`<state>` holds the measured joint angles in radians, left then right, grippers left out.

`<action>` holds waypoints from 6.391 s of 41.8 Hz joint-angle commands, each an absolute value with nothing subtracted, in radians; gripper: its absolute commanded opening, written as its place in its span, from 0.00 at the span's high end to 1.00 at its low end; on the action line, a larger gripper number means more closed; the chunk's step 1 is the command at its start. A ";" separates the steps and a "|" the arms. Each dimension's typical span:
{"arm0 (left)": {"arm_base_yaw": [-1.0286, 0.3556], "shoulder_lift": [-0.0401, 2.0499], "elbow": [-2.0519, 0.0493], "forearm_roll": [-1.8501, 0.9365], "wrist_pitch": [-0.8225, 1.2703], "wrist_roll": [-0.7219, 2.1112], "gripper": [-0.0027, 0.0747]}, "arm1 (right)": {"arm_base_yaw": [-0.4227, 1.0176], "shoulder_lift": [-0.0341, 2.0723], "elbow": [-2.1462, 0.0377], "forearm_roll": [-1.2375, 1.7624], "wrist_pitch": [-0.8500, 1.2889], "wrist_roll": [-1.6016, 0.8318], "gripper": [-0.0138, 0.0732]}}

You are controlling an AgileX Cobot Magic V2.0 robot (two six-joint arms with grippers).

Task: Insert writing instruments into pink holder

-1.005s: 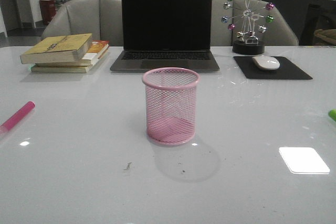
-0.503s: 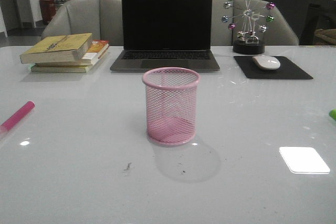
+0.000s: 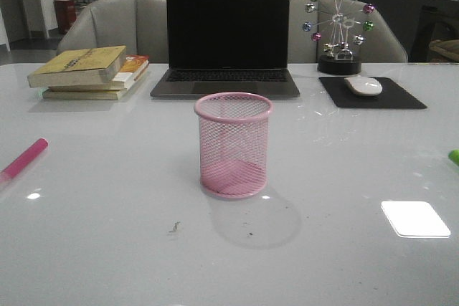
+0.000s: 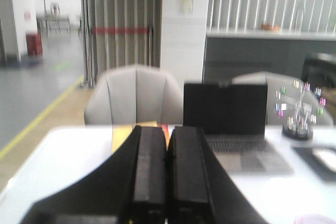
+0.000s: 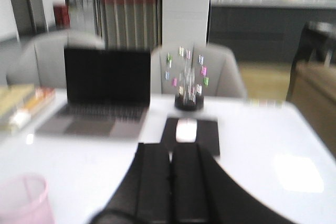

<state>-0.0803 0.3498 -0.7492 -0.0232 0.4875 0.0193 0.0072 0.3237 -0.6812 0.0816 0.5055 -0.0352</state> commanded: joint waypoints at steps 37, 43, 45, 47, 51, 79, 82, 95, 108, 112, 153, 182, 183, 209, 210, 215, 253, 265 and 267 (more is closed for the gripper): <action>-0.211 0.641 -0.727 -0.179 0.670 0.181 0.29 | -0.050 0.975 -0.693 0.067 0.685 -0.007 0.36; -0.327 0.641 -0.727 -0.179 0.673 0.180 0.34 | -0.088 1.126 -0.791 0.064 0.683 -0.007 0.36; -0.361 0.641 -0.727 -0.179 0.674 0.180 0.35 | -0.088 1.173 -0.822 0.058 0.683 -0.007 0.36; -0.387 0.641 -0.727 -0.179 0.676 0.180 0.37 | -0.088 1.229 -0.855 0.054 0.682 -0.007 0.36; -0.431 0.641 -0.727 -0.179 0.676 0.180 0.40 | -0.084 1.333 -0.930 0.050 0.680 -0.008 0.36; -0.455 0.641 -0.727 -0.181 0.676 0.180 0.43 | -0.083 1.873 -1.288 0.025 0.680 -0.035 0.36; -0.455 0.641 -0.727 -0.181 0.676 0.180 0.43 | -0.083 1.899 -1.306 0.025 0.681 -0.037 0.36; -0.455 0.641 -0.727 -0.181 0.676 0.180 0.45 | -0.083 1.925 -1.319 0.023 0.677 -0.039 0.55; -0.455 0.641 -0.727 -0.181 0.676 0.180 0.45 | -0.064 1.829 -1.312 0.035 0.650 -0.044 0.71; -0.455 0.641 -0.727 -0.181 0.676 0.180 0.45 | -0.013 1.735 -1.281 0.052 0.569 -0.046 0.71; -0.455 0.641 -0.727 -0.181 0.672 0.180 0.45 | 0.625 1.710 -0.911 0.128 -0.638 -0.045 0.51; -0.455 0.641 -0.727 -0.179 0.668 0.180 0.45 | 0.625 1.094 -0.898 -0.023 0.273 -0.046 0.39; -0.455 0.641 -0.727 -0.179 0.668 0.180 0.45 | 0.625 1.073 -0.893 -0.026 0.302 -0.046 0.39; -0.453 0.808 -0.780 -0.014 0.697 -0.047 0.21 | 0.625 0.682 -0.592 -0.026 0.433 -0.046 0.39; -0.451 0.827 -0.790 0.012 0.712 -0.059 0.21 | 0.625 0.683 -0.592 -0.026 0.434 -0.046 0.39; -0.431 0.973 -0.854 0.088 0.761 -0.100 0.21 | 0.625 0.684 -0.592 -0.026 0.434 -0.046 0.39; -0.106 1.910 -1.397 0.078 0.780 -0.100 0.21 | 0.625 0.684 -0.592 -0.026 0.434 -0.046 0.39; -0.106 1.997 -1.484 0.068 0.783 -0.100 0.22 | 0.625 0.684 -0.592 -0.026 0.434 -0.046 0.39; -0.106 2.002 -1.488 0.057 0.783 -0.100 0.22 | 0.625 0.684 -0.592 -0.026 0.434 -0.046 0.39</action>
